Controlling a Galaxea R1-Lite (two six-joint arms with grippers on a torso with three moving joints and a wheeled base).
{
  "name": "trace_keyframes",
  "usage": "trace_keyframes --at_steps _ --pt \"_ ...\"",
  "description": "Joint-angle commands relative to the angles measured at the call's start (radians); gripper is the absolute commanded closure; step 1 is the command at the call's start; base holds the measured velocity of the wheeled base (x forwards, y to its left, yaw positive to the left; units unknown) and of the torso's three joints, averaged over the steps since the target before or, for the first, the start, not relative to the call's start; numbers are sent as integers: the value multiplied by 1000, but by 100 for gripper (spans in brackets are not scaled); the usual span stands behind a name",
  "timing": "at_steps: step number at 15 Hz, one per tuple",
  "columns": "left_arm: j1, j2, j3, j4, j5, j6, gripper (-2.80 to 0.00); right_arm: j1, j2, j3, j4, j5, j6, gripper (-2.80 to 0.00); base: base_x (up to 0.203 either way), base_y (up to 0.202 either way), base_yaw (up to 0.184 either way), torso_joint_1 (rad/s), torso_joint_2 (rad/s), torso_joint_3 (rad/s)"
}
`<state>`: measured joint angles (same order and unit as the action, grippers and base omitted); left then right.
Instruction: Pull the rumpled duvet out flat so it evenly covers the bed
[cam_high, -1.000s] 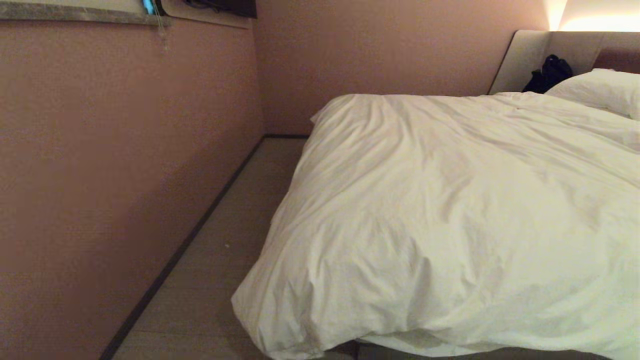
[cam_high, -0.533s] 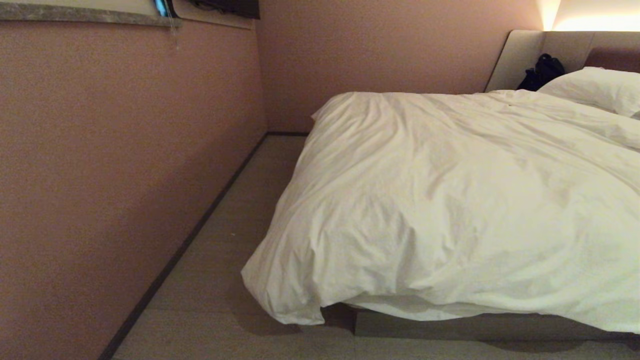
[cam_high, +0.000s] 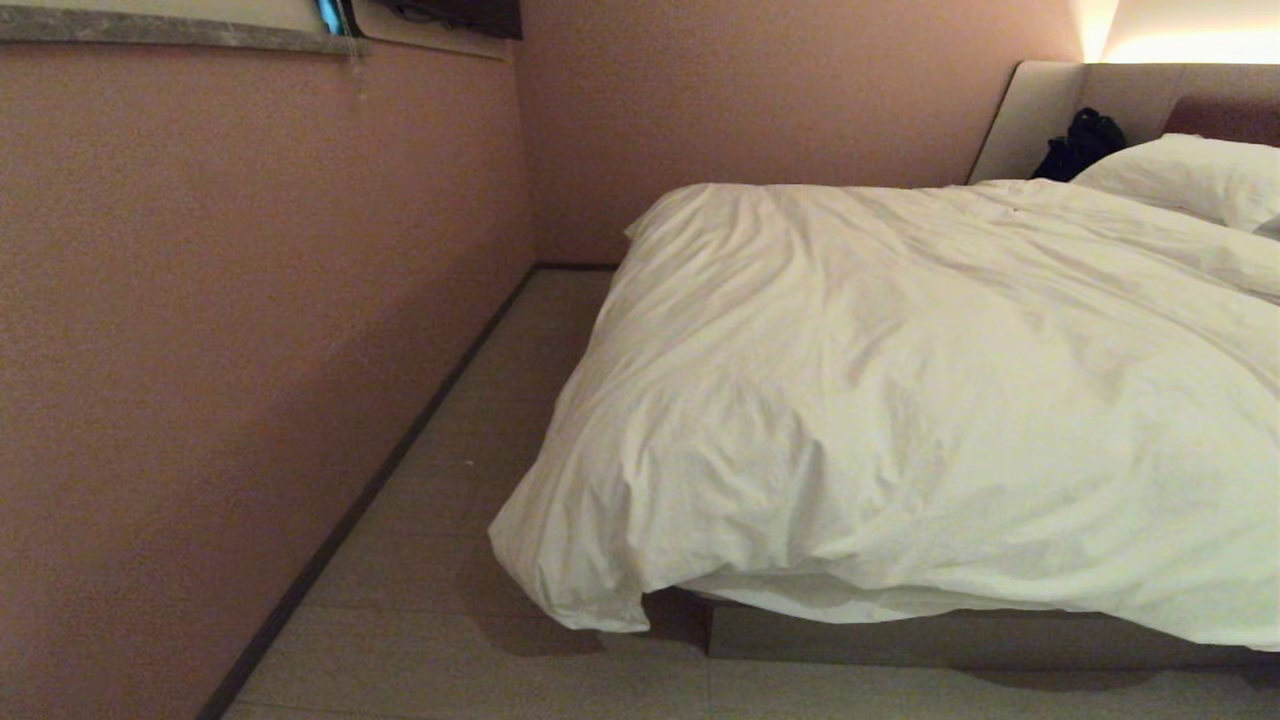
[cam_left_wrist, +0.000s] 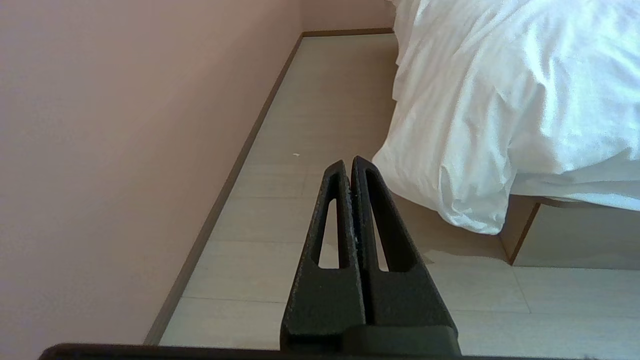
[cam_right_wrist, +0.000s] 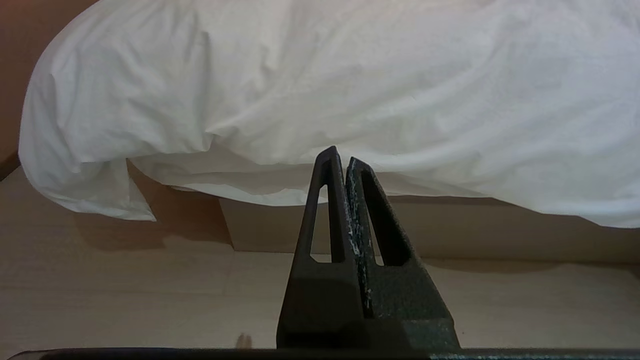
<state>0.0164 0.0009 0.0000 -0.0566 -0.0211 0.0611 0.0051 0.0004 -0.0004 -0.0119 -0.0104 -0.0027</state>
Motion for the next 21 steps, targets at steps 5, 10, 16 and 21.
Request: trace_keyframes --at_steps 5,10,16,21 --pt "0 1 0 0 1 -3 0 1 0 -1 0 0 0 0 0 0 0 0 0 0" --pt "0 0 0 0 1 -3 0 0 0 0 0 0 0 0 0 0 0 0 0 0" --pt "0 1 0 0 1 -3 0 1 0 0 0 0 0 0 0 0 0 0 0 0" --pt "0 1 0 0 1 -3 0 -1 0 0 1 0 -14 0 0 0 0 0 0 0"
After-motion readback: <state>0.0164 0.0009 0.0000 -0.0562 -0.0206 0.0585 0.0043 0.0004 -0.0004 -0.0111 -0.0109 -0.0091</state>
